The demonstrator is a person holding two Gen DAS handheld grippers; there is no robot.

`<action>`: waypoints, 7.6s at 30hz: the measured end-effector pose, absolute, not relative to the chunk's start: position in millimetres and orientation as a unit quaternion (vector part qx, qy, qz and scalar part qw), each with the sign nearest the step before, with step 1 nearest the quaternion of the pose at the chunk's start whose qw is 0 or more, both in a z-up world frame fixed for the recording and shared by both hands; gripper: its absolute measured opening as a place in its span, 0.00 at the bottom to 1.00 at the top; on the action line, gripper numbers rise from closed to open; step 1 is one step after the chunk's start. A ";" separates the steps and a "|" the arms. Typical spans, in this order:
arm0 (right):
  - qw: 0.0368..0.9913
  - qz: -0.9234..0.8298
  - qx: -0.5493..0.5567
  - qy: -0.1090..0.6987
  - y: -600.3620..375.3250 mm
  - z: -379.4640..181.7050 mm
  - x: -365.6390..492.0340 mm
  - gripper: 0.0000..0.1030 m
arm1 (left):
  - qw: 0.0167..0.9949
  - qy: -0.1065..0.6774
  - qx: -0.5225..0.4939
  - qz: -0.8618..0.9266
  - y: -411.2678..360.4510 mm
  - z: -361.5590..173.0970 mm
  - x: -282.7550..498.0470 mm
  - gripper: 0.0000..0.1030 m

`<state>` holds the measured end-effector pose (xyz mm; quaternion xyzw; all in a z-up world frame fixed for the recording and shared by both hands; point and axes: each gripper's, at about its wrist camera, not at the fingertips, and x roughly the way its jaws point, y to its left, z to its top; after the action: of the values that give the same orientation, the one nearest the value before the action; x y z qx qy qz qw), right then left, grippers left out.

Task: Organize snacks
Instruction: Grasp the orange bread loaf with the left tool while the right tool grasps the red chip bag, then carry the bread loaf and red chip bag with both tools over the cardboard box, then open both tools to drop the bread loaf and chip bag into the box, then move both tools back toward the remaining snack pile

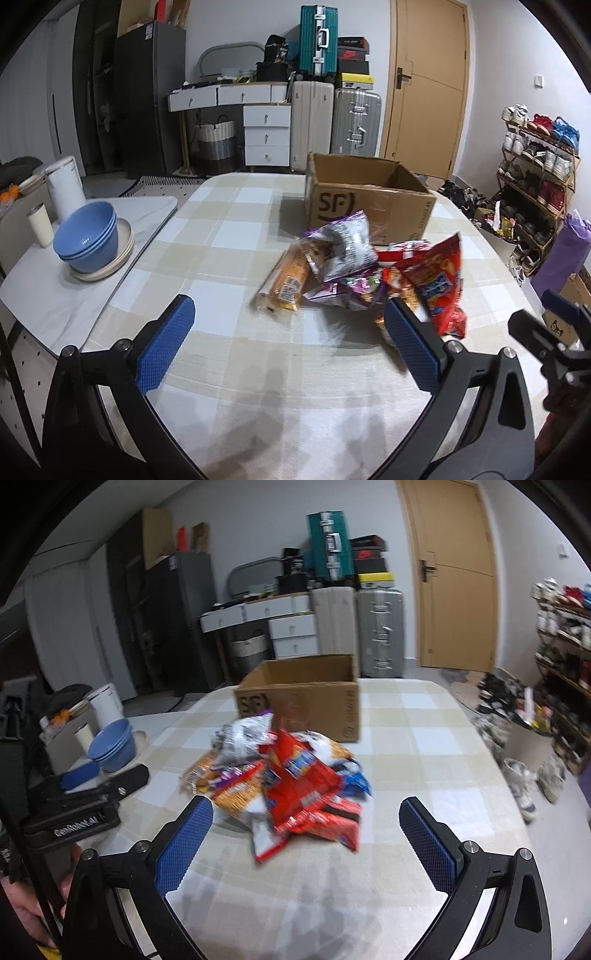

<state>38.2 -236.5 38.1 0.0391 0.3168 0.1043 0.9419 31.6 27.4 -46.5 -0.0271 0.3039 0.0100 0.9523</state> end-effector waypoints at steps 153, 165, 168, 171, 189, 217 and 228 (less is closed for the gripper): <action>0.859 0.202 0.185 0.433 -272.9 26.9 358.8 0.41 | 0.879 0.457 0.063 -0.121 -97.5 -52.9 436.6 0.31; 0.867 0.191 0.184 0.423 -278.0 32.6 354.5 0.49 | 0.882 0.450 0.082 -0.117 -98.2 -48.2 412.9 0.38; 0.868 0.192 0.183 0.419 -279.1 36.5 353.3 0.49 | 0.884 0.446 0.081 -0.116 -97.9 -46.1 409.2 0.45; 0.871 0.194 0.184 0.413 -281.1 40.5 350.5 0.50 | 0.887 0.439 0.082 -0.116 -97.7 -41.7 402.8 0.54; 0.902 0.201 0.151 0.350 -283.0 104.4 284.7 0.96 | 0.918 0.376 0.087 -0.090 -81.8 26.5 323.6 0.81; 0.953 0.211 0.105 0.189 -269.2 183.9 55.7 0.99 | 0.966 0.246 0.034 -0.071 -16.8 136.6 47.6 0.99; 0.965 0.183 0.114 0.152 -285.4 152.1 -23.1 0.99 | 0.967 0.243 -0.026 -0.072 26.9 99.9 -32.7 0.99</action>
<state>-23.1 -285.4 152.1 0.1138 0.1521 0.1827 0.9646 -32.7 26.9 99.9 -0.0262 0.2425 -0.0722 0.9671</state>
